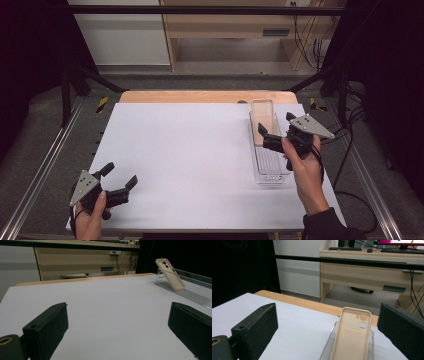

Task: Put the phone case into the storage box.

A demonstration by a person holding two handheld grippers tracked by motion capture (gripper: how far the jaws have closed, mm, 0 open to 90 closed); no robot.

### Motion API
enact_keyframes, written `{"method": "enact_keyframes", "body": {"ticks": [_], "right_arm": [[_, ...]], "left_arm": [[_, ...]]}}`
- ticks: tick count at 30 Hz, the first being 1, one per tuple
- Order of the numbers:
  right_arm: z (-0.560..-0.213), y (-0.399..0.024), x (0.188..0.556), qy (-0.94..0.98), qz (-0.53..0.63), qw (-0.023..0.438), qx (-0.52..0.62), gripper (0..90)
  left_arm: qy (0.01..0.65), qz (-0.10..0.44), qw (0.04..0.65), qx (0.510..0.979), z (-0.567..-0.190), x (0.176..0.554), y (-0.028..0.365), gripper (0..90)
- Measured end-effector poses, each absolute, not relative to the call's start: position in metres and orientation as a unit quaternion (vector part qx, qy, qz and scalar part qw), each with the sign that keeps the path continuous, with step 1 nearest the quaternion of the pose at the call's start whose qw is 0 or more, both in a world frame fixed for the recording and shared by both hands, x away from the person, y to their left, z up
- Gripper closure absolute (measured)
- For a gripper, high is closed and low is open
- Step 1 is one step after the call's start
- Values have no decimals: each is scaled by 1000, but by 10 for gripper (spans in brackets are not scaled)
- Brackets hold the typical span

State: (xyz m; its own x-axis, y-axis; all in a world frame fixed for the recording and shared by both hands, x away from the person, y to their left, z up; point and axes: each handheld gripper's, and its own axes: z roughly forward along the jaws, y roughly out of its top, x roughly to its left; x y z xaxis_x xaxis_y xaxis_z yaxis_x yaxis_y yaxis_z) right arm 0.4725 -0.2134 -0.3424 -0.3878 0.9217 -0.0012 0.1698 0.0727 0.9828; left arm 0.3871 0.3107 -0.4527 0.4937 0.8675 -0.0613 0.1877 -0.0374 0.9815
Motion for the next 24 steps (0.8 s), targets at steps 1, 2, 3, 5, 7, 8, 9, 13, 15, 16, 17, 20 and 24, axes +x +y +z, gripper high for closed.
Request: {"method": "enact_keyframes", "body": {"ticks": [1, 2, 3, 5, 7, 8, 9, 13, 15, 16, 17, 20, 24], "right_arm": [[-343, -215, 471, 642, 532, 353, 425, 33], [-343, -217, 470, 641, 533, 353, 426, 33], [-344, -220, 468, 641, 533, 354, 424, 33], [-345, -224, 465, 639, 534, 355, 425, 32], [-346, -229, 462, 636, 535, 356, 427, 32], [-346, -231, 461, 634, 535, 358, 428, 31], [-347, -234, 460, 632, 537, 359, 429, 31], [-348, -243, 455, 626, 538, 361, 433, 31], [-349, -248, 453, 625, 540, 359, 435, 31], [-349, -250, 452, 624, 540, 359, 436, 31], [-349, -252, 451, 624, 540, 360, 436, 31], [-350, -257, 447, 622, 539, 364, 436, 31], [-352, -265, 443, 617, 541, 364, 441, 30]], "left_arm": [[403, 301, 564, 655, -453, 387, 311, 25], [403, 301, 564, 655, -453, 386, 311, 25], [402, 302, 564, 656, -453, 386, 311, 25], [402, 302, 564, 655, -452, 385, 311, 26], [402, 302, 563, 656, -452, 384, 311, 25], [402, 302, 563, 656, -452, 383, 311, 25], [402, 302, 562, 657, -453, 383, 311, 26], [401, 303, 562, 657, -452, 381, 310, 26], [399, 303, 561, 659, -452, 380, 310, 26], [399, 303, 561, 659, -452, 380, 310, 26], [399, 303, 561, 660, -452, 379, 310, 26], [398, 303, 560, 660, -452, 378, 310, 26], [396, 306, 557, 663, -453, 376, 309, 26]]}}
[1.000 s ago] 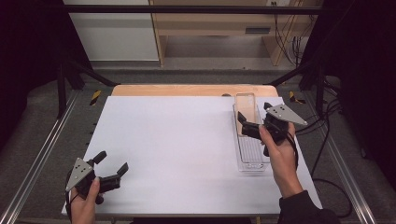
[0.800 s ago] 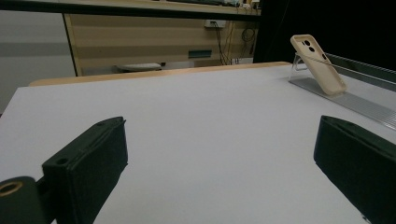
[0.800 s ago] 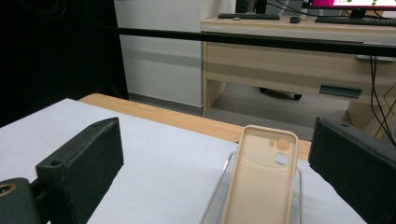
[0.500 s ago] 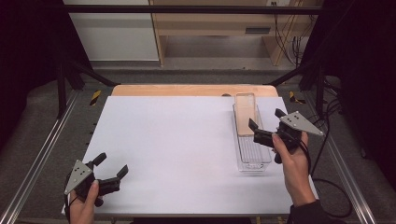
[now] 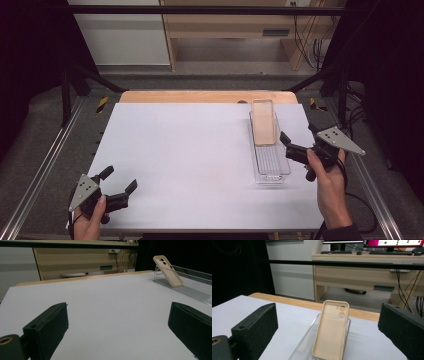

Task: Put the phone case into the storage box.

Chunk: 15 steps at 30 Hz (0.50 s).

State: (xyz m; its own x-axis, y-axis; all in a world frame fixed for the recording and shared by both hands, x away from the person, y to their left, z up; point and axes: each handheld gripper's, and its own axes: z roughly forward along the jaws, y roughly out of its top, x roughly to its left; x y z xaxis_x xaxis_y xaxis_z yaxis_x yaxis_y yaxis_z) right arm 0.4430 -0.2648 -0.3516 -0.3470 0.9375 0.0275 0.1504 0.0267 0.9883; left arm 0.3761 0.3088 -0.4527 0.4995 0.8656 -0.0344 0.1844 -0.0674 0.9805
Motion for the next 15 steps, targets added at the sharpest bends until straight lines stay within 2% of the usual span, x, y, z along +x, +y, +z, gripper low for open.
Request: {"method": "enact_keyframes", "body": {"ticks": [15], "right_arm": [[-361, -285, 428, 605, 543, 369, 451, 26]], "left_arm": [[392, 303, 560, 664, -453, 368, 307, 27]]}}
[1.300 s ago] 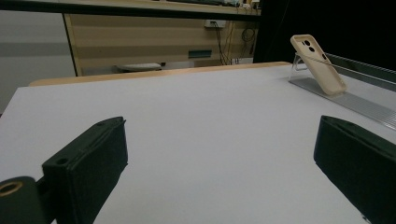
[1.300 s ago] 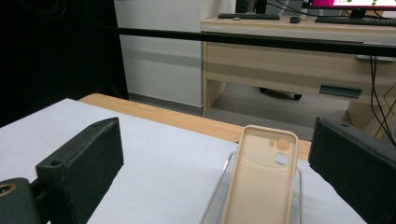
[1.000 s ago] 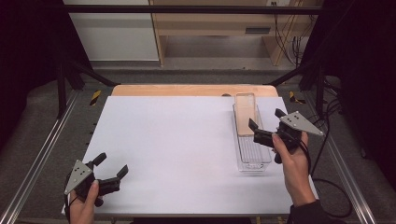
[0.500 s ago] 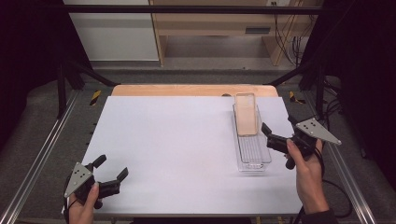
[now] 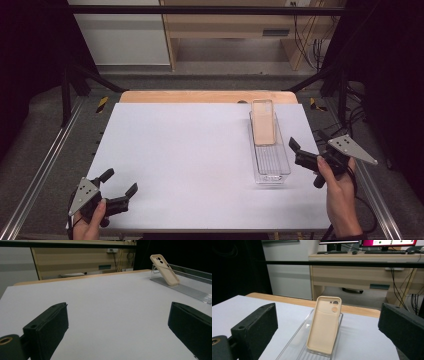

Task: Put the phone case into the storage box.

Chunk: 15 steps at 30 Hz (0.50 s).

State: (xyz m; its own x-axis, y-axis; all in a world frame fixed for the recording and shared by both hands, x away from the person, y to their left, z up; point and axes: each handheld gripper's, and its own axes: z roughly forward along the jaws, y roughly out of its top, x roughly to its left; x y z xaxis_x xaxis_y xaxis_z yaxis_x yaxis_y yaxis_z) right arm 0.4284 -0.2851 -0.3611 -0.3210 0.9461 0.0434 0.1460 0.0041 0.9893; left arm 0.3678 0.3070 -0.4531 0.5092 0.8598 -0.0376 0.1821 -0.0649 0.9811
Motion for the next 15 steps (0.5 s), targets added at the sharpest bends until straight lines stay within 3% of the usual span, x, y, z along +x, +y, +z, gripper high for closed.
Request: {"method": "enact_keyframes", "body": {"ticks": [15], "right_arm": [[-383, -299, 412, 613, 540, 376, 437, 33]], "left_arm": [[389, 309, 559, 664, -454, 365, 306, 27]]}}
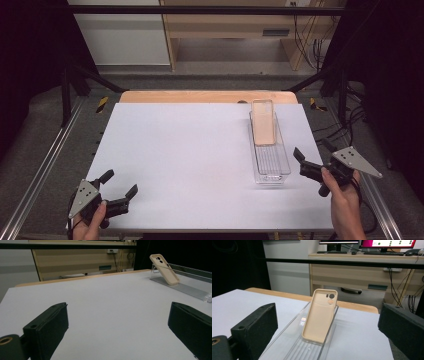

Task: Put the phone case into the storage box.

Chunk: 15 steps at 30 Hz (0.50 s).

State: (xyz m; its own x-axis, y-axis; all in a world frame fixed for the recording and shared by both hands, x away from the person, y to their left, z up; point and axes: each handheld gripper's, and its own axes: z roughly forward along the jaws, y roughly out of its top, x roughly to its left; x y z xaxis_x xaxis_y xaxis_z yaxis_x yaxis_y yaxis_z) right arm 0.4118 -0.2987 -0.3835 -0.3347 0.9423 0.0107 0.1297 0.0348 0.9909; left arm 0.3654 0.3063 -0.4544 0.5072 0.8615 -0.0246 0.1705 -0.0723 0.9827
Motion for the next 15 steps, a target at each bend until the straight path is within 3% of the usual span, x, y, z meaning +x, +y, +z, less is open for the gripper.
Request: {"method": "enact_keyframes", "body": {"ticks": [15], "right_arm": [[-409, -302, 403, 616, 539, 377, 433, 48]], "left_arm": [[389, 318, 559, 660, -459, 369, 309, 30]]}}
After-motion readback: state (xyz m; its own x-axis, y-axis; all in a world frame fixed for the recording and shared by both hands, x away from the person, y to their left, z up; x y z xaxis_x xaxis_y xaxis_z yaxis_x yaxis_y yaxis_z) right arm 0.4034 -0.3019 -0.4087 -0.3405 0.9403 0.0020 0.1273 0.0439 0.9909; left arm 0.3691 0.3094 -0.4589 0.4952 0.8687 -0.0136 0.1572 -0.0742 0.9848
